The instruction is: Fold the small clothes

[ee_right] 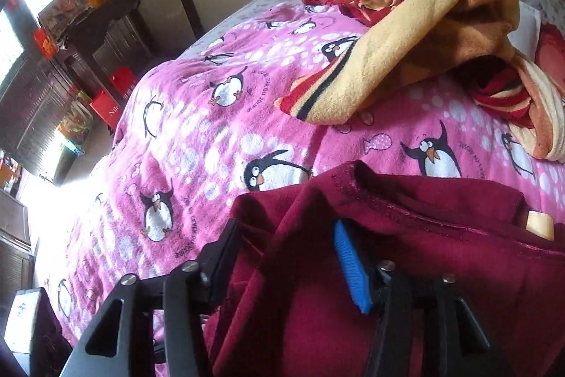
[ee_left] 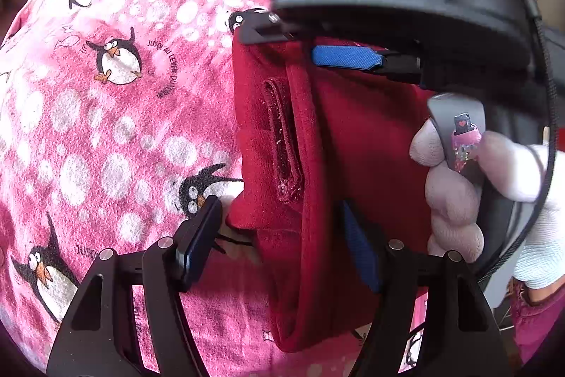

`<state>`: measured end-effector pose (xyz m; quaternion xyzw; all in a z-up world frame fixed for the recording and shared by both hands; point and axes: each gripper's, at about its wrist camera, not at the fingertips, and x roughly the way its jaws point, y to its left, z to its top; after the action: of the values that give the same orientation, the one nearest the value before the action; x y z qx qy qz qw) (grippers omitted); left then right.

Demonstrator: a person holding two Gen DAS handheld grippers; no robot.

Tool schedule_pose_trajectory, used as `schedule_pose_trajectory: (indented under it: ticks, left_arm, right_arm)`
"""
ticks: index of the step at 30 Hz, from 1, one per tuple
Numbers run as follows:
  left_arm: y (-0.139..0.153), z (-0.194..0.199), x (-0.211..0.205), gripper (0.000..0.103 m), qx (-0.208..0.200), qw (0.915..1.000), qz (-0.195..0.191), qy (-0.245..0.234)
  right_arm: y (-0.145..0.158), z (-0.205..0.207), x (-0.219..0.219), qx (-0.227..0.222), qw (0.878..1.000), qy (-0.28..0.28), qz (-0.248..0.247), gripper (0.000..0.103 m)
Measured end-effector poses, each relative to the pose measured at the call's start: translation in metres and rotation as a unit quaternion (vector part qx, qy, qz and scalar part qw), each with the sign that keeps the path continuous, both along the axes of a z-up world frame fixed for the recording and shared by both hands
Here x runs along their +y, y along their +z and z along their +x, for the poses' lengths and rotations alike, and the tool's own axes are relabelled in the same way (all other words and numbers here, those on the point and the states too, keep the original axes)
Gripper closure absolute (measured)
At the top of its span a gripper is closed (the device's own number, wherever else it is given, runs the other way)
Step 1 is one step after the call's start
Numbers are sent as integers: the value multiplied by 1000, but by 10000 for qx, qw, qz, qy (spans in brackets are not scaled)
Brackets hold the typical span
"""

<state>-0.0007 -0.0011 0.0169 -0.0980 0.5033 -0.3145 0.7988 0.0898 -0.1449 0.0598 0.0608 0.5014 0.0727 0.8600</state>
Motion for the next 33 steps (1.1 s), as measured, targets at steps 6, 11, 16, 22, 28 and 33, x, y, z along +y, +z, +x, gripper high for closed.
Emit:
schedule_pose_trajectory:
  ticks: [6, 11, 16, 22, 28, 33]
  left_arm:
    - [-2, -1, 5, 34, -12, 9999, -102, 7]
    - [-4, -2, 12, 34, -34, 9999, -144, -11]
    - [-6, -5, 14, 34, -75, 9999, -124, -2]
    - [-4, -8, 10, 34, -28, 9999, -72, 69]
    - [2, -13, 0, 34, 83, 9989, -453, 32]
    - [8, -15, 2, 65, 73, 9966, -819, -41]
  right_arm:
    - [-4, 7, 33, 288, 9967, 422, -631, 26]
    - [-14, 9, 51, 410, 9895, 572, -1264, 21]
    - [-24, 12, 64, 409, 9782, 715, -1909, 34]
    - [-5, 3, 35, 331, 9887, 588, -1336, 73]
    - [19, -14, -12, 175, 9996, 89, 214, 82]
    - [31, -31, -24, 20, 9993, 13, 383, 83]
